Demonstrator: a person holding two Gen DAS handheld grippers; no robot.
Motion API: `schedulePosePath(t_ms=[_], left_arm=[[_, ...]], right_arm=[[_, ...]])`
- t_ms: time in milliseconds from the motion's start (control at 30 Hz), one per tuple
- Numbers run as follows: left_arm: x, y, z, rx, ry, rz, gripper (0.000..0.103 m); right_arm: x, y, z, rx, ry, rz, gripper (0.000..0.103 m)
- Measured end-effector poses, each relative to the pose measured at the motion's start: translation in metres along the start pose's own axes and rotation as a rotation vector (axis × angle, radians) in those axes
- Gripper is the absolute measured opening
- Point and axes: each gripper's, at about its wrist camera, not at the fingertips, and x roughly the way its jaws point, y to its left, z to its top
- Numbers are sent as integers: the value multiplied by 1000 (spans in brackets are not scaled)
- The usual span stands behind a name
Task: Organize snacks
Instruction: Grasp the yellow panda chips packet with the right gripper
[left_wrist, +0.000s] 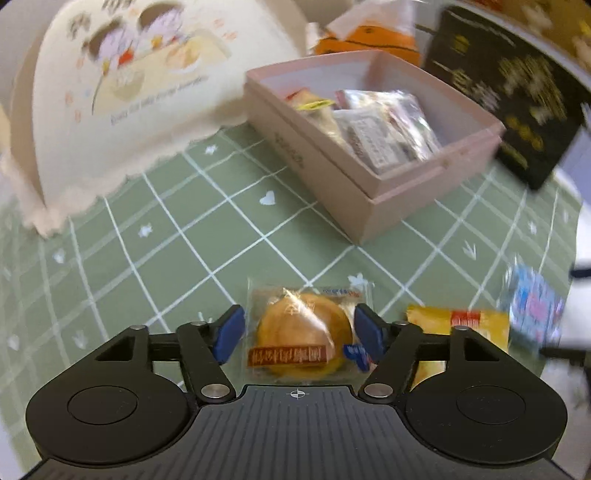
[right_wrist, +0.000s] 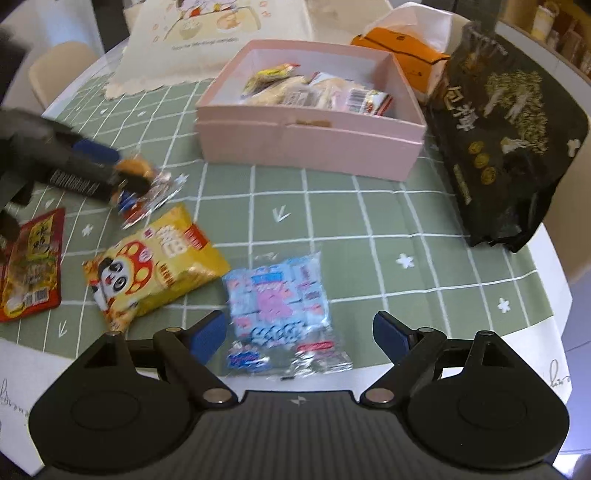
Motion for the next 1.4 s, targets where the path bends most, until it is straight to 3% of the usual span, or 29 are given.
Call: schedulePosePath(t_ms=[100, 267, 467, 533, 667, 800, 933, 1000, 1100, 1167, 1200, 1267, 1400], left_arm=[[8, 17, 4, -130, 4, -40, 77], [4, 14, 1, -155, 15, -29, 74], [-10, 3, -22, -121, 7, -45, 74], [-13, 5, -27, -130, 0, -57, 69], [-29, 16, -39, -225, -24, -118, 60], [-64, 26, -57, -281, -91, -121, 58], [-94, 34, -81, -349, -120, -147, 58], [-103, 34, -93, -373, -112, -149, 58], [-110, 33, -112, -412, -91, -170, 58], [-109, 30, -120, -424, -82, -181, 58], [-108, 27, -122, -425, -80, -183, 58], [-104, 22, -125, -424, -67, -182, 58], [-103, 13, -128, -416, -64, -149, 58]], right_arm=[[-6, 9, -3, -56, -12, -10, 87], [-15, 15, -6, -111, -37, -33, 87], [-25, 12, 1, -35, -47, 60, 87], [-28, 16, 3, -24, -46, 82, 87], [-31, 27, 6, -9, -28, 138, 87], [-24, 45, 12, 8, 7, 214, 87], [-12, 75, 18, -115, 15, 229, 87], [-9, 87, 20, -225, -3, 162, 87], [-8, 92, 19, -401, -93, -67, 87], [-10, 87, 19, -443, -121, -172, 87], [-13, 82, 21, -422, -114, -171, 87], [-20, 68, 28, -304, -80, -72, 87], [-14, 47, 36, 35, 79, 240, 87]])
